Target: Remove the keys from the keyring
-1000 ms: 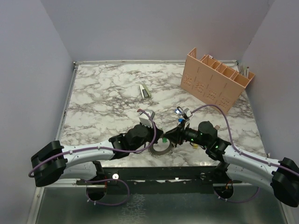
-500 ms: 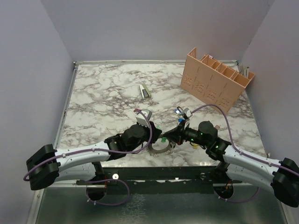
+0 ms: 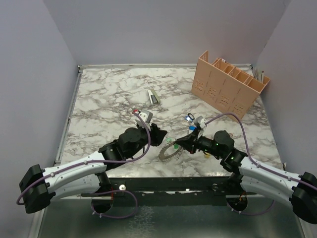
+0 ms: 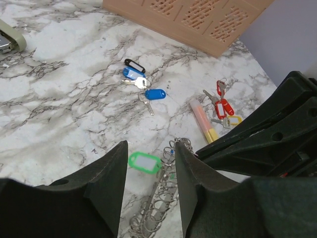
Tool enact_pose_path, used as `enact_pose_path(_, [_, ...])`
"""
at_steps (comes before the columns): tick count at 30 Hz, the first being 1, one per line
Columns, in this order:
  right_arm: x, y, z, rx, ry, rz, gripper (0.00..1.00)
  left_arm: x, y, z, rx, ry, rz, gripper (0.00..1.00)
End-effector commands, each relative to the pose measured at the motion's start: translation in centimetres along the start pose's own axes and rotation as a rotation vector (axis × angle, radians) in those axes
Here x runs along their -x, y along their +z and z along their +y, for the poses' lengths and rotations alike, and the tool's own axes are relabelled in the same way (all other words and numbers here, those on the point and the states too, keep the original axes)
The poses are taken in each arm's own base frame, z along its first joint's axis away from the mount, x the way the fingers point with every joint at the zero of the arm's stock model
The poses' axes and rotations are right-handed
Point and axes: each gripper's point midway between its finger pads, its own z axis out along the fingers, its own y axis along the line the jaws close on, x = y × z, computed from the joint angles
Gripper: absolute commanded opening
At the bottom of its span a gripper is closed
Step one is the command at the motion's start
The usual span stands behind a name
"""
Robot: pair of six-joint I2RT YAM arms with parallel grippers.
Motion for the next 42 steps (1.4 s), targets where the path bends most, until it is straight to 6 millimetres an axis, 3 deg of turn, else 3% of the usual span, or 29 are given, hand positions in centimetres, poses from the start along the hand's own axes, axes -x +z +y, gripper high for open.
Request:
enact_pose_path(1, [1.8,-0.2,0.4,0.027,-0.086,-0.093,0.01,-0.3,-0.2,-1.3,-0.197,0.056,0.0,0.45])
enact_pose_path(12, [1.6,-0.2,1.2,0.082,-0.096,-0.12,0.01,-2.7,-0.2,-4.1,-0.436,0.118,0.067,0.54])
enact_pose_path(26, [1.8,-0.4,2.0,0.129,-0.113,-0.143,0.01,-6.4,1.4,-2.4,-0.404,0.185,0.168,0.54])
enact_pose_path(37, [1.6,-0.6,2.8,0.179,-0.124,-0.146,0.01,-6.9,1.4,-2.9,-0.449,0.222,0.174,0.42])
enact_pose_path(42, [1.5,-0.7,3.4,0.212,-0.131,-0.14,0.01,-7.1,1.2,-3.3,-0.49,0.246,0.166,0.45])
